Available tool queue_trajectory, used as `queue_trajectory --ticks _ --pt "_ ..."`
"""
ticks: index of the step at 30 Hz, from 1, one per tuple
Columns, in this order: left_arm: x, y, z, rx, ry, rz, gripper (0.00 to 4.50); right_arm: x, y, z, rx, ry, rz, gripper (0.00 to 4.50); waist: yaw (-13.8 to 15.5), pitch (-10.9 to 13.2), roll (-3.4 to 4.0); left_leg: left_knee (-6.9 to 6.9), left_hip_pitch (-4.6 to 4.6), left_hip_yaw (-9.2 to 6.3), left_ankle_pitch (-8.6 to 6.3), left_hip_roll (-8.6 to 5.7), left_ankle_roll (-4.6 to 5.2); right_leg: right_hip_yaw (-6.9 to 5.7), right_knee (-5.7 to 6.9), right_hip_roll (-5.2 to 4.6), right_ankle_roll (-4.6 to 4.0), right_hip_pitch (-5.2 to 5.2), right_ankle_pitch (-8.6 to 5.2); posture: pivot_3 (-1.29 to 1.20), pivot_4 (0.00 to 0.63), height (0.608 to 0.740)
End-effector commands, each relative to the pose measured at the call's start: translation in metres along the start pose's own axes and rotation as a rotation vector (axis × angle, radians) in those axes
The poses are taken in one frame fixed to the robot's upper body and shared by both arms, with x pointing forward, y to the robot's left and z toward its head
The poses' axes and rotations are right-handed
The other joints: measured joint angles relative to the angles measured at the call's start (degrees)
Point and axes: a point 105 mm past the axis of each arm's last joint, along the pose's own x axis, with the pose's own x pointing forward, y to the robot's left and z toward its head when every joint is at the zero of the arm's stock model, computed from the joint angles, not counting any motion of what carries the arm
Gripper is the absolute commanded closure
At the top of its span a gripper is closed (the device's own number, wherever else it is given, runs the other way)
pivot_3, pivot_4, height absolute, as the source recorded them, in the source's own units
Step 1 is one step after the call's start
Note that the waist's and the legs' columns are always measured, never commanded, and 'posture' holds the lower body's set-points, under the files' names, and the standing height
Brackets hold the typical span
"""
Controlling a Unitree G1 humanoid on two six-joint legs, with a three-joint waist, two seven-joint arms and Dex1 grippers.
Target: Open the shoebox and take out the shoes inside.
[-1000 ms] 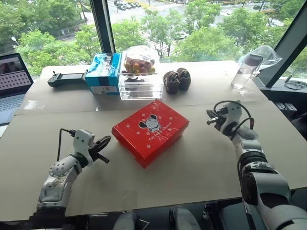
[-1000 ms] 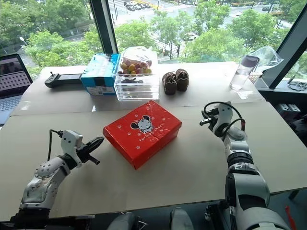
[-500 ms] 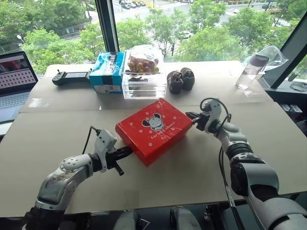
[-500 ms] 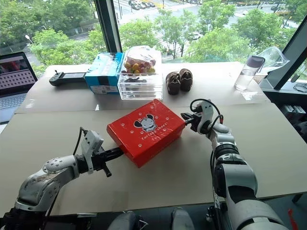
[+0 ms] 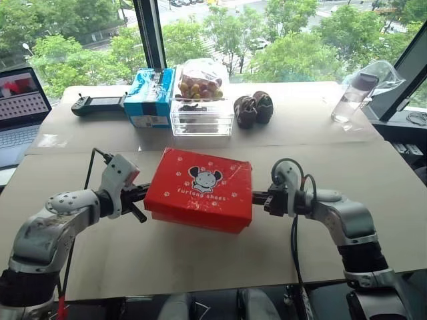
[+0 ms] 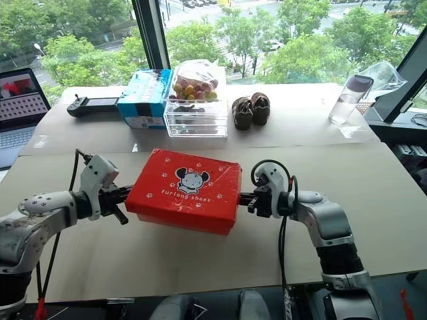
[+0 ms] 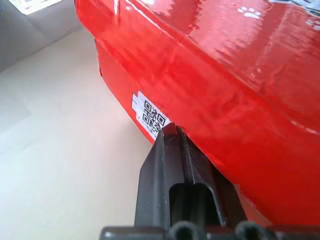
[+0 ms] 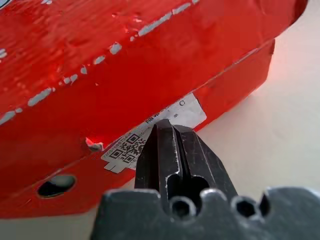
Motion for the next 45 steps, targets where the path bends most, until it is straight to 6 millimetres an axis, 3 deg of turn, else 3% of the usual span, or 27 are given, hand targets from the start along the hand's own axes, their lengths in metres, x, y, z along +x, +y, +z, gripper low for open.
queue_trajectory --ticks 1,6,9,14,17,20,22,25,29,30,32,35,40,42,45 --pt "-0.005 -0.033 -0.003 0.012 0.032 -0.206 4.50 0.003 0.005 0.014 -0.089 -0.023 0.012 4.46 0.1 0.0 0.00 0.01 0.04 0.00 0.00 -0.04 0.00 0.02 0.01 -0.01 0.01 0.01 -0.02 0.00 0.150 0.740" --pt "-0.017 -0.031 -0.022 0.053 0.172 -0.216 4.50 -0.008 -0.018 0.014 -0.155 0.028 -0.062 4.46 0.3 0.0 -0.03 0.04 0.13 -0.02 0.03 -0.08 -0.03 0.05 0.07 -0.01 0.01 0.07 -0.04 0.00 0.150 0.740" --pt "-0.025 -0.025 -0.001 0.082 0.128 -0.196 4.50 -0.025 -0.032 0.021 -0.190 0.047 -0.092 4.46 0.4 0.0 -0.03 0.06 0.11 -0.03 0.03 -0.10 -0.04 0.05 0.07 0.00 0.00 0.05 -0.04 0.00 0.150 0.740" --pt "-0.047 0.004 0.015 0.209 0.167 -0.072 4.50 -0.064 -0.042 0.018 -0.260 0.167 -0.066 4.46 0.6 0.0 -0.07 0.05 0.06 -0.04 0.02 -0.16 0.00 0.03 0.01 -0.02 0.04 0.04 -0.07 0.00 0.150 0.740" --pt "-0.060 -0.004 0.037 0.227 0.114 -0.137 4.50 -0.083 -0.030 0.033 -0.212 0.123 0.043 4.46 0.5 0.1 -0.09 0.04 0.03 -0.02 0.01 -0.15 0.01 0.03 0.01 -0.02 0.06 0.00 -0.10 0.00 0.150 0.740" --pt "-0.074 -0.033 0.094 0.234 -0.098 -0.326 4.50 -0.094 0.007 0.018 -0.160 0.216 0.300 4.46 0.6 0.2 -0.21 0.08 0.00 -0.04 0.00 -0.10 0.03 0.01 0.02 -0.01 0.07 0.02 -0.11 0.00 0.150 0.740" --pt "-0.083 -0.042 0.118 0.260 -0.176 -0.387 4.50 -0.095 0.026 0.007 -0.091 0.249 0.417 4.46 1.0 0.2 -0.28 0.19 0.00 -0.16 0.00 -0.05 0.03 -0.09 0.07 0.00 0.08 0.08 -0.12 0.00 0.150 0.740" --pt "-0.090 -0.045 0.127 0.258 -0.194 -0.417 4.50 -0.087 0.040 -0.002 -0.052 0.251 0.493 4.46 0.6 0.2 -0.30 0.22 0.19 -0.13 -0.03 -0.10 0.07 -0.03 0.06 -0.05 0.12 0.29 -0.14 0.00 0.150 0.740" --pt "-0.092 -0.038 0.119 0.242 -0.143 -0.387 4.50 -0.076 0.047 -0.010 -0.031 0.239 0.516 4.46 0.0 0.2 -0.30 0.21 0.28 -0.08 0.01 -0.16 0.01 0.09 0.17 -0.03 0.17 0.26 -0.16 0.00 0.150 0.740" --pt "-0.093 -0.034 0.117 0.230 -0.135 -0.370 4.00 -0.073 0.048 -0.013 -0.022 0.235 0.516 4.50 0.0 0.2 -0.31 0.21 0.29 -0.08 0.02 -0.16 -0.02 0.10 0.17 -0.01 0.17 0.25 -0.17 0.00 0.150 0.740" --pt "-0.095 -0.028 0.111 0.227 -0.099 -0.349 3.51 -0.065 0.047 -0.020 -0.019 0.236 0.500 4.50 0.1 0.2 -0.31 0.20 0.31 -0.09 0.03 -0.15 -0.03 0.10 0.16 0.00 0.17 0.26 -0.17 0.00 0.150 0.740" --pt "-0.100 -0.024 0.109 0.232 -0.084 -0.324 2.42 -0.050 0.037 -0.025 -0.022 0.197 0.437 4.50 0.2 0.2 -0.33 0.19 0.27 -0.06 0.05 -0.16 -0.07 0.10 0.13 0.00 0.16 0.23 -0.17 0.00 0.150 0.740" --pt "-0.111 -0.029 0.113 0.221 -0.104 -0.312 0.55 -0.042 0.037 -0.026 0.011 0.113 0.419 4.50 0.6 0.2 -0.33 0.21 0.10 -0.07 0.26 -0.19 -0.43 0.07 0.12 -0.03 0.16 0.12 -0.17 0.00 0.150 0.740" --pt "-0.116 -0.031 0.115 0.215 -0.118 -0.307 0.02 -0.042 0.040 -0.018 0.012 0.070 0.427 4.50 0.6 0.2 -0.34 0.21 0.10 -0.06 0.27 -0.18 -0.45 0.07 0.13 -0.02 0.16 0.12 -0.17 0.00 0.150 0.740" --pt "-0.122 -0.033 0.117 0.211 -0.131 -0.298 0.02 -0.046 0.045 0.002 0.026 -0.016 0.459 4.50 0.6 0.2 -0.34 0.21 0.13 -0.07 0.26 -0.17 -0.42 0.07 0.15 -0.02 0.15 0.13 -0.17 0.00 0.150 0.740"
